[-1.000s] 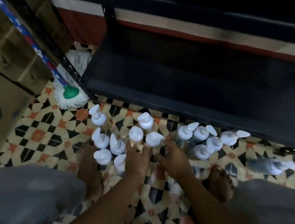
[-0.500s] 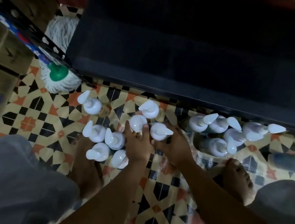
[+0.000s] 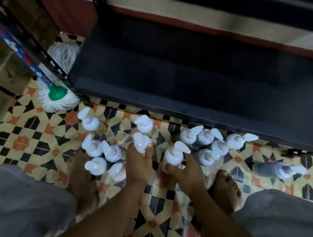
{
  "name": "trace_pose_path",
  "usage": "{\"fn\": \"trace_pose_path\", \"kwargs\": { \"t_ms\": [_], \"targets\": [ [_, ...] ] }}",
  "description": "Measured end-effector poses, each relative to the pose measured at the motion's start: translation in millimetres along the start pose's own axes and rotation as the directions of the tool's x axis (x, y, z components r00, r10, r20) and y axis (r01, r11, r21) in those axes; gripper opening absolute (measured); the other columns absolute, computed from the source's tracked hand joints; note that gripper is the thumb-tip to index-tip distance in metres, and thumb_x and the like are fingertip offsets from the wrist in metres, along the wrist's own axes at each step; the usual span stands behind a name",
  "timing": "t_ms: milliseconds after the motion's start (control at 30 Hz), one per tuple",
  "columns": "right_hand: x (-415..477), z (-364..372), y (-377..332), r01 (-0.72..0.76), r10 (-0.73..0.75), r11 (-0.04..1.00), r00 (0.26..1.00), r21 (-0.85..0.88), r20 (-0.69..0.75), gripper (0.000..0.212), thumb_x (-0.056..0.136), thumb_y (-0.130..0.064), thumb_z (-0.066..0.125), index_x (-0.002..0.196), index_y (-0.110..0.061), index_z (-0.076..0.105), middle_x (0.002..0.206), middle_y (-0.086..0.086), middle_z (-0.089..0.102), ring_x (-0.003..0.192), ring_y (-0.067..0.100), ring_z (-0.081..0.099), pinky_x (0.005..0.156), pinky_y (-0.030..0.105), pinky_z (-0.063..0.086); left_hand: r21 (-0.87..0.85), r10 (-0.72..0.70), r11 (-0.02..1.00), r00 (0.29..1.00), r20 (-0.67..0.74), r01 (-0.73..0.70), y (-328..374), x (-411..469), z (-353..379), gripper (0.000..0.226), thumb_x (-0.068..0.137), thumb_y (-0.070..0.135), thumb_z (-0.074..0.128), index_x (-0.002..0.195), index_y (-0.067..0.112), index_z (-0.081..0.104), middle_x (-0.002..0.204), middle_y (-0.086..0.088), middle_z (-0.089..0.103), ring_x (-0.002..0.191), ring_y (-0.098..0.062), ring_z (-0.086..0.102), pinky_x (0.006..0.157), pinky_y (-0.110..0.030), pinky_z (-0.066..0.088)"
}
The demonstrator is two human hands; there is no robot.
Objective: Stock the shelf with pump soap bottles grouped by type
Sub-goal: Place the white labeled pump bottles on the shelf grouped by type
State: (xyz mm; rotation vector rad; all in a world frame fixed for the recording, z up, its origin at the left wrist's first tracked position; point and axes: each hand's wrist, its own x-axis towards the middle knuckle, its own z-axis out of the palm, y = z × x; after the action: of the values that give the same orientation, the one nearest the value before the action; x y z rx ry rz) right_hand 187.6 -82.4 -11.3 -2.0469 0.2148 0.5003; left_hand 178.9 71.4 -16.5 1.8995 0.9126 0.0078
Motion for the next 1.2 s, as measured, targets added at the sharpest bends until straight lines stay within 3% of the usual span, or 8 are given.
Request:
{"fn": "trace_pose_path", "kwargs": {
  "t_ms": [133,333,467,700,800,900,1067,1200],
  "targets": [
    [-19.6,-19.8,-26.1,0.005,-0.004,0.999,1.000,0.046,-0.031,0.050,0.078,-0.032,0.084,0.118,-0.035,0.055,0.105,-0.021,0.065,0.100,0.004,0.063,0.079,0.018,0.047,-0.069,0.080,0.995,0.996,0.042,-0.077,21.5,-31.0,-20.8,0.040,0.098,0.032,0.063,0.126,0.004,0.057,0.113,0.001,0.063,0.110,-0.020,0.062,0.078,0.000,0.036],
    [-53.3,-60.4,-101.2,0.100,-0.087,0.982,0.992,0.158,-0.086,0.041,0.080,-0.029,0.082,0.114,-0.026,0.059,0.103,-0.011,0.068,0.089,0.001,0.064,0.066,0.017,0.047,-0.154,0.174,0.973,0.985,-0.002,-0.172,78.9,-54.4,-75.9,0.031,0.097,0.046,0.060,0.110,0.018,0.060,0.100,0.006,0.067,0.094,-0.013,0.064,0.076,-0.026,0.046],
    [-81.5,-93.2,-167.4,0.228,-0.202,0.920,0.973,0.320,-0.112,0.037,0.086,-0.027,0.078,0.118,-0.027,0.060,0.107,-0.008,0.069,0.090,0.004,0.068,0.068,0.018,0.052,-0.267,0.262,0.931,0.965,0.007,-0.251,154.9,-64.5,-124.0,0.029,0.100,0.046,0.055,0.113,0.020,0.057,0.104,0.003,0.062,0.090,-0.010,0.060,0.066,-0.024,0.041],
    [-117.7,-131.1,-268.9,0.328,-0.350,0.809,0.935,0.487,-0.049,0.046,0.072,-0.050,0.078,0.111,-0.027,0.071,0.108,0.004,0.075,0.099,0.023,0.074,0.092,0.055,0.057,-0.455,0.396,0.832,0.914,0.085,-0.318,261.4,-90.7,-207.2,0.046,0.092,0.067,0.053,0.104,0.024,0.065,0.100,-0.002,0.073,0.088,-0.015,0.071,0.076,-0.037,0.057],
    [-129.9,-135.7,-294.6,0.330,-0.386,0.777,0.922,0.536,-0.009,0.056,0.073,-0.050,0.083,0.117,-0.018,0.068,0.110,0.008,0.076,0.101,0.027,0.074,0.095,0.057,0.056,-0.494,0.406,0.826,0.894,0.190,-0.271,274.9,-100.7,-228.5,0.071,0.081,0.082,0.054,0.107,0.018,0.073,0.098,-0.005,0.079,0.092,-0.023,0.076,0.090,-0.050,0.060],
    [-136.8,-134.3,-309.7,0.290,-0.369,0.757,0.929,0.586,0.016,0.071,0.071,-0.054,0.079,0.122,-0.008,0.063,0.111,0.012,0.076,0.103,0.030,0.074,0.095,0.058,0.055,-0.511,0.414,0.827,0.869,0.269,-0.236,279.4,-113.3,-240.4,0.065,0.090,0.074,0.047,0.107,0.018,0.077,0.098,-0.006,0.080,0.092,-0.022,0.077,0.090,-0.046,0.060],
    [-145.7,-128.3,-313.8,0.206,-0.344,0.727,0.935,0.654,0.088,0.050,0.094,-0.055,0.055,0.119,-0.014,0.069,0.104,0.015,0.076,0.092,0.032,0.073,0.085,0.048,0.059,-0.586,0.366,0.803,0.865,0.343,-0.108,266.8,-116.0,-244.9,0.075,0.083,0.078,0.040,0.113,0.017,0.073,0.102,-0.016,0.078,0.097,-0.034,0.075,0.087,-0.047,0.061],
    [-142.4,-124.0,-301.5,0.077,-0.278,0.645,0.950,0.761,0.139,0.060,0.091,-0.062,0.054,0.125,-0.015,0.065,0.098,0.015,0.073,0.088,0.034,0.071,0.080,0.048,0.059,-0.681,0.325,0.731,0.853,0.409,0.047,258.2,-113.3,-242.4,0.075,0.088,0.074,0.043,0.117,0.009,0.066,0.097,-0.020,0.072,0.085,-0.039,0.073,0.080,-0.053,0.060]
  ]
}}
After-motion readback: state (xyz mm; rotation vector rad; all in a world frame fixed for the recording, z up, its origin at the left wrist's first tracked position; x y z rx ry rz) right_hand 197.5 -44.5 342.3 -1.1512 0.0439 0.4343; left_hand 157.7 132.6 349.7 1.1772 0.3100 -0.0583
